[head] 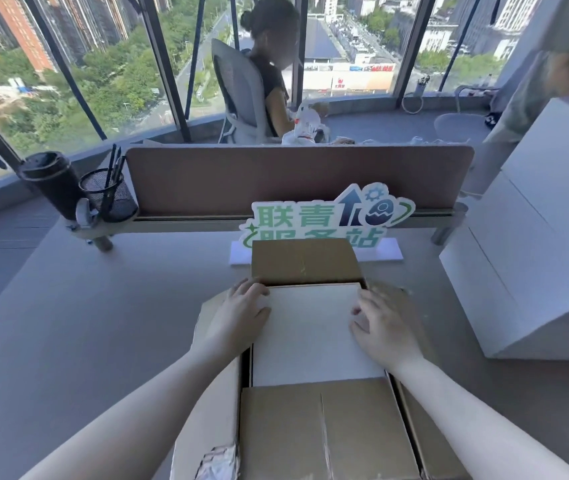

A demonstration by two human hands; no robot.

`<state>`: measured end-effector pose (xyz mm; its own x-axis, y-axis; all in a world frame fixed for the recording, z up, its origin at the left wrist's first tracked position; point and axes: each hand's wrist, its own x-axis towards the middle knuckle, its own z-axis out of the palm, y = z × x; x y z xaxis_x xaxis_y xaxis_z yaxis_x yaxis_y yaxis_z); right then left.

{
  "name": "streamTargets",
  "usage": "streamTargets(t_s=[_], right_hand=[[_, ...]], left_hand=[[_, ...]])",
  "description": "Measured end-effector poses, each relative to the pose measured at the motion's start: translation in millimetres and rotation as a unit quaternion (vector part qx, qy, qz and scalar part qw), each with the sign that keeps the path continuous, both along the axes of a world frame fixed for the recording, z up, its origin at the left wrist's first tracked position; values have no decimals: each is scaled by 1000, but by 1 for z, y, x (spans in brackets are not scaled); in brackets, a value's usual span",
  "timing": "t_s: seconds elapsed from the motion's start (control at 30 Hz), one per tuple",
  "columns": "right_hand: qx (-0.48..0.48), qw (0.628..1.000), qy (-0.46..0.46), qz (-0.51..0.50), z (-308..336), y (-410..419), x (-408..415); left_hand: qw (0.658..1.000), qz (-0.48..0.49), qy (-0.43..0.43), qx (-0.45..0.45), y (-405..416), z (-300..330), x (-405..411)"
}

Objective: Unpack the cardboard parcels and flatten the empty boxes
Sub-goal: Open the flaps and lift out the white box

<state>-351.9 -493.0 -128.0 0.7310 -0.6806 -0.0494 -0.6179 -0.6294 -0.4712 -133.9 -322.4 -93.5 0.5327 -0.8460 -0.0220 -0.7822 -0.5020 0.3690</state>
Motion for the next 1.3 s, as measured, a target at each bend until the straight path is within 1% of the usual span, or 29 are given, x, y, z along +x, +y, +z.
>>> streamTargets(t_s=[0.03, 0.13, 0.2, 0.3, 0.43, 0.5, 0.53, 0.57, 0.63, 0.67, 0.73, 0.77, 0.8, 0.83, 0.87, 0.93, 1.0, 1.07, 1.13, 1.23, 1.3], right_hand=[[-3, 1000, 2, 5, -1, 8, -8], [-21, 999, 23, 18, 3, 32, -26], [-35, 998, 46, 22, 10, 47, -34], [-31, 998, 59, 15, 14, 60, -41], [-22, 999, 49, 5, 32, 70, -47], [-1, 1000, 26, 2, 46, 71, -51], [19, 1000, 13, -2, 51, 70, -54], [44, 999, 0, -8, 56, 67, -58], [105, 994, -40, -13, 71, 63, -65], [155, 986, -66, -5, 80, 63, -70], [287, 951, -106, 30, 98, 65, -81], [344, 932, -99, 55, 106, 67, -89], [379, 919, -74, 83, 109, 68, -98], [388, 914, -36, 112, 110, 71, -107], [375, 917, 5, 134, 106, 73, -115], [317, 935, 51, 153, 94, 83, -128], [247, 951, 79, 167, 80, 94, -137], [164, 961, 109, 194, 66, 104, -141], [76, 969, 128, 199, 47, 112, -144], [-15, 979, 121, 165, 21, 119, -147], [-56, 982, 105, 149, 9, 123, -148]], left_hand=[[1000, -6, 8, -2, 5, -3, -1], [997, -38, 69, -4, 18, -12, -11], [995, -73, 70, 3, 25, -20, -17], [994, -92, 54, 12, 33, -29, -21], [992, -108, 52, 49, 45, -21, -36], [988, -129, 66, 60, 53, -11, -44], [985, -122, 103, 60, 58, -5, -47], [980, -100, 164, 51, 63, 4, -50], [958, -35, 284, 10, 75, 26, -56], [944, -3, 331, -6, 83, 38, -61], [913, 9, 408, 0, 99, 56, -66], [902, -5, 432, 21, 108, 64, -73], [898, -21, 437, 49, 118, 71, -82], [900, -28, 427, 80, 128, 74, -92], [906, -25, 408, 107, 137, 73, -102], [926, 4, 349, 147, 151, 59, -120], [947, 26, 265, 181, 162, 40, -141], [968, 32, 153, 197, 169, 20, -159], [981, 47, 65, 175, 171, 1, -172], [989, 89, 7, 119, 170, -19, -183], [990, 91, -46, 102, 169, -28, -187]])
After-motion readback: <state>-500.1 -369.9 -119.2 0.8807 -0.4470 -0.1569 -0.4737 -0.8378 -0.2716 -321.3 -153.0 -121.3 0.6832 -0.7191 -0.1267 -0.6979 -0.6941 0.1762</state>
